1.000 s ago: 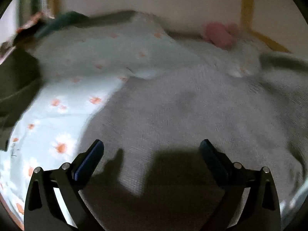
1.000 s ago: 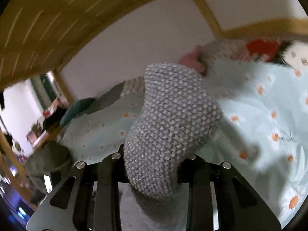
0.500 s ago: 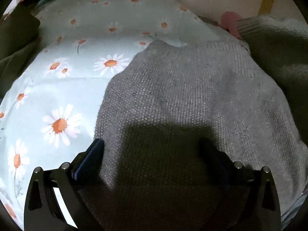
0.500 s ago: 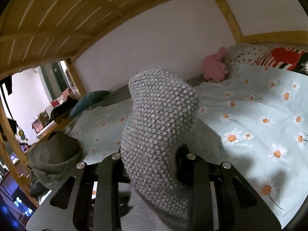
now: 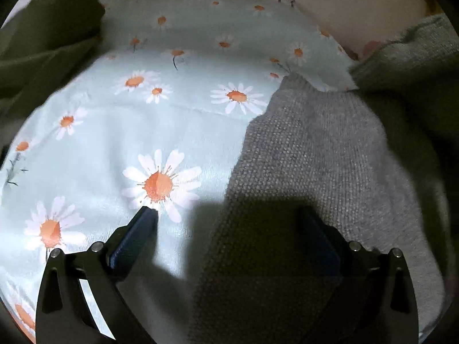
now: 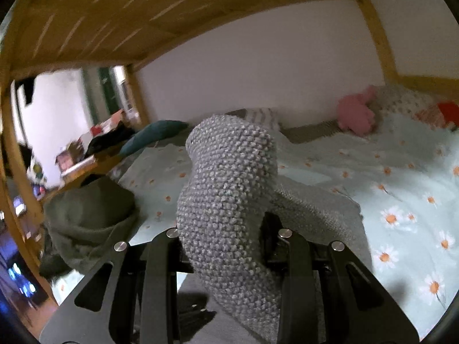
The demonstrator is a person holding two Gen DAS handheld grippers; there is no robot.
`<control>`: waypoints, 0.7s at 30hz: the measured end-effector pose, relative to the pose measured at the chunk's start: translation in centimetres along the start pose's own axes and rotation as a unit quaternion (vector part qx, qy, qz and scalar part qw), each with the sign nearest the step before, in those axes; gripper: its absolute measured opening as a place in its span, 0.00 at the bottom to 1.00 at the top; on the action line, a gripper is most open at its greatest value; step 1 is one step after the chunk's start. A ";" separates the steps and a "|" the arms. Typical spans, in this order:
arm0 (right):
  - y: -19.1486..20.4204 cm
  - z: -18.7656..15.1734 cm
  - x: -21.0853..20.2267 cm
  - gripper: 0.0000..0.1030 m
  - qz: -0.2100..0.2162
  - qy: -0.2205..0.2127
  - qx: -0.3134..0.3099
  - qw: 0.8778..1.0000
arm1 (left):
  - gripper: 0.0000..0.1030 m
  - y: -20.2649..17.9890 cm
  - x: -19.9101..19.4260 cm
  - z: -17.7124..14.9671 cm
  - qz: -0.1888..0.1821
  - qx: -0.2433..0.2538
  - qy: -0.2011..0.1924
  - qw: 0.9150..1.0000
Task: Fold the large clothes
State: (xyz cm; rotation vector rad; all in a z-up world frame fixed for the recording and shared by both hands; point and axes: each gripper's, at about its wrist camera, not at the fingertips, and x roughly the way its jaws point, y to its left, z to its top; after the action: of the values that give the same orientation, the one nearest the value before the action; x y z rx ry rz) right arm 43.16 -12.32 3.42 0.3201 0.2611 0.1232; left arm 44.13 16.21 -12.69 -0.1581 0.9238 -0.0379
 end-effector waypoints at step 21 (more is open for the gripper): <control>11.2 -15.4 5.7 0.36 0.023 0.197 -0.313 0.929 | 0.95 7.7 -6.9 8.5 -0.081 -0.126 -0.100 0.984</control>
State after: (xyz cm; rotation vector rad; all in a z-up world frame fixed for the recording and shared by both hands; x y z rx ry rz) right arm 43.57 3.63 -8.34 -0.3430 0.5944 0.3105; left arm 46.42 25.47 -3.36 -0.4640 0.7115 -0.0551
